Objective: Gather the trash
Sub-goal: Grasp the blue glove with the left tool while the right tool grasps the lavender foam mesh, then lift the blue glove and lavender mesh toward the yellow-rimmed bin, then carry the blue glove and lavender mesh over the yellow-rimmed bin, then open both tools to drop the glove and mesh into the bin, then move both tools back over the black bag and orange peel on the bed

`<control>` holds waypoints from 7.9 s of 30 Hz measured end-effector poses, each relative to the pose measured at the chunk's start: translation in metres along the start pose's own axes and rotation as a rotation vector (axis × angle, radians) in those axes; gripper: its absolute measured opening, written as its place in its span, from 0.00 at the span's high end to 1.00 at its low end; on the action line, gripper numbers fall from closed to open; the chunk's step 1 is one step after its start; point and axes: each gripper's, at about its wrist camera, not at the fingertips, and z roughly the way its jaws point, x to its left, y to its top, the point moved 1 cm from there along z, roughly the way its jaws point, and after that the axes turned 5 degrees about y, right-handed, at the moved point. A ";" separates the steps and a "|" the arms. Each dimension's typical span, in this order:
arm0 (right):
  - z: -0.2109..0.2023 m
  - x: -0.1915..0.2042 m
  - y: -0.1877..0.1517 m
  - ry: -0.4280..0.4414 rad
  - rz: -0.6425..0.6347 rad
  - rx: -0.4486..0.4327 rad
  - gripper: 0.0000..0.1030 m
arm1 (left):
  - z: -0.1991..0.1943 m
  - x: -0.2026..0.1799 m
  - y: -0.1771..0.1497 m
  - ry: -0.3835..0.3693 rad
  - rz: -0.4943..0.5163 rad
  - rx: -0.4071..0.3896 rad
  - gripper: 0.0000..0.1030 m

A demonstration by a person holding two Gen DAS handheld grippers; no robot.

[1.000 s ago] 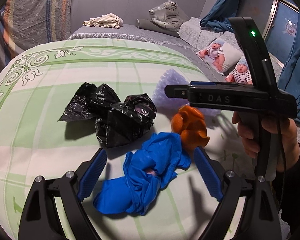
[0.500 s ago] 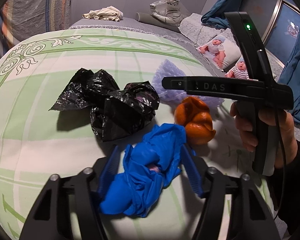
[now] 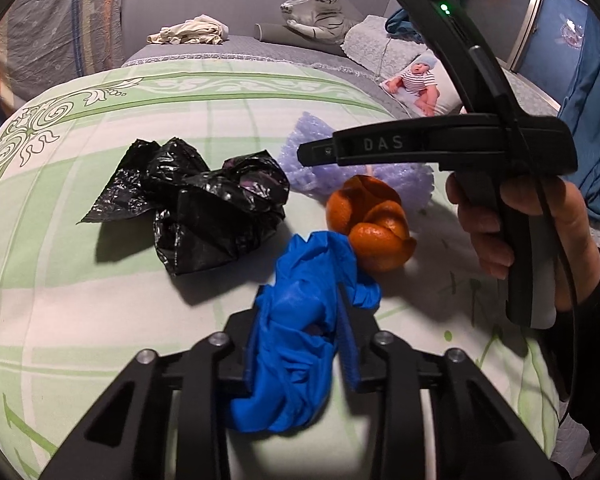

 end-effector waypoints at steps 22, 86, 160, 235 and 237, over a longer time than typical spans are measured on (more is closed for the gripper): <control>-0.062 0.022 -0.002 -0.031 -0.010 -0.095 0.84 | -0.046 -0.002 -0.001 -0.003 -0.024 -0.077 0.80; -0.341 -0.091 -0.145 -0.283 0.237 -0.486 0.84 | -0.166 -0.203 0.031 -0.161 0.236 -0.354 0.80; -0.313 -0.224 -0.343 -0.401 0.683 -0.318 0.81 | -0.016 -0.367 -0.007 -0.311 0.438 -0.077 0.79; -0.210 -0.010 -0.099 -0.117 0.182 -0.369 0.23 | -0.125 -0.018 0.083 0.199 -0.151 -0.456 0.08; -0.198 -0.003 -0.093 -0.107 0.165 -0.352 0.23 | -0.119 -0.009 0.083 0.205 -0.170 -0.440 0.08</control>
